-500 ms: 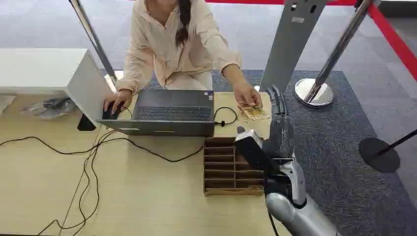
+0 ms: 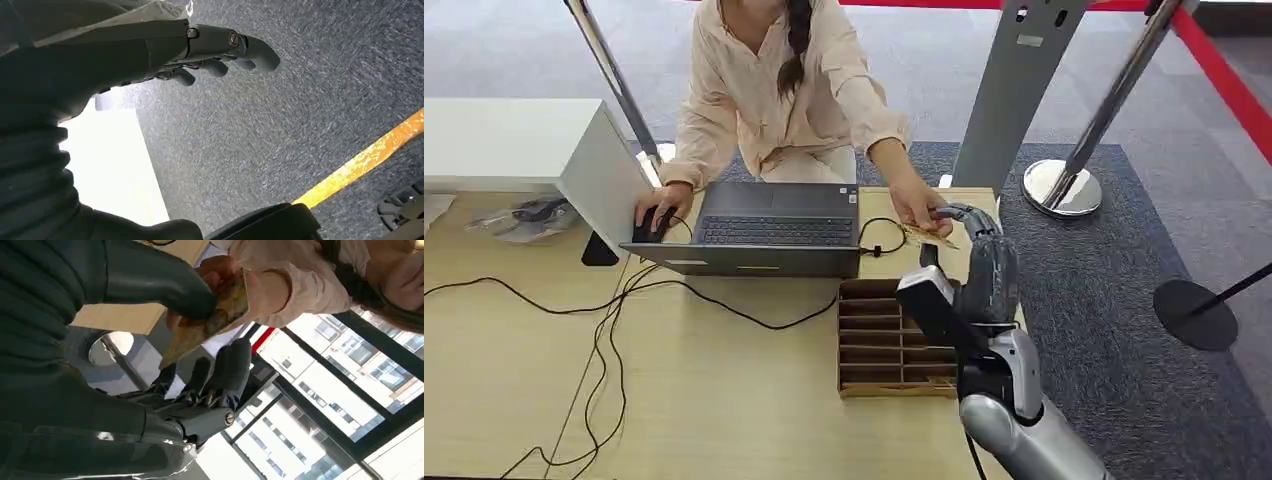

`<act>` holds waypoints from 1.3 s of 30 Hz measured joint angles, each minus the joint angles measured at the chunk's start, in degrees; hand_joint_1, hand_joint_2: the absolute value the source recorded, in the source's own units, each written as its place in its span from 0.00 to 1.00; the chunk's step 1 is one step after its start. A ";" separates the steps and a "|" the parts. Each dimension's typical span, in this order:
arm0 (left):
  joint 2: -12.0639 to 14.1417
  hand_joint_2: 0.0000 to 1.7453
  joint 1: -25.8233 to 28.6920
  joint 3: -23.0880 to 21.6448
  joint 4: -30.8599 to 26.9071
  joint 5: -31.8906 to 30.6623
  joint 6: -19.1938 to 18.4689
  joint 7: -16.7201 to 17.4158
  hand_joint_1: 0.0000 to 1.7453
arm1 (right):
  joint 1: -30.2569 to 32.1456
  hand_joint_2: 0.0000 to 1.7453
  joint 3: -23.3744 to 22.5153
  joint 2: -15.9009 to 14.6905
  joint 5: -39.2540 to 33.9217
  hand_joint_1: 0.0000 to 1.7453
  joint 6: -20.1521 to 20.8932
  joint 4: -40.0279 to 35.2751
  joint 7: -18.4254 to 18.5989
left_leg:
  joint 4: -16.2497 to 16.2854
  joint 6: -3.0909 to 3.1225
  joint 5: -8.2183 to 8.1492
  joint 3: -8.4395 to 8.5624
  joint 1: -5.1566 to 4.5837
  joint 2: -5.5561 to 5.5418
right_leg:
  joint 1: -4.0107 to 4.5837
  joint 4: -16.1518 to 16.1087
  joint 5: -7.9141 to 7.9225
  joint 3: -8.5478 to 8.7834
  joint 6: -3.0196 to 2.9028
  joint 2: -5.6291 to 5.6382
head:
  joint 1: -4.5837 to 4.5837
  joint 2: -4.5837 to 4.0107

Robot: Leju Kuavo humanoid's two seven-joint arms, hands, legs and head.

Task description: Pass the card to the sensor for recognition and then transmit it.

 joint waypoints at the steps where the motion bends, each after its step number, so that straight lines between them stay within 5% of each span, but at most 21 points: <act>1: 0.00 1.00 0.00 -0.02 -0.02 -0.07 -0.02 0.00 0.00 | 0.00 1.00 0.02 0.00 0.04 1.00 -0.09 0.00 0.00 | 0.00 0.00 0.00 0.00 0.00 0.00 | 0.00 0.00 0.00 0.00 0.00 0.00 | 0.00 0.00; 26: 0.00 1.00 0.01 0.00 0.00 -0.17 0.00 -0.33 0.00 | 0.01 1.00 0.13 -0.02 -1.18 1.00 -2.10 -0.33 -0.22 | 0.00 0.00 -0.01 0.01 0.00 0.00 | 0.00 0.00 -0.01 0.00 0.01 0.00 | 0.00 0.00; 39: 0.00 1.00 0.05 0.09 0.00 0.72 0.17 -0.31 0.00 | 1.86 1.00 -1.57 -2.25 -5.16 1.00 -1.16 -9.33 0.46 | 0.01 -0.01 -0.02 0.04 0.00 0.00 | 0.00 -0.01 -0.01 -0.02 0.01 0.00 | 0.00 0.00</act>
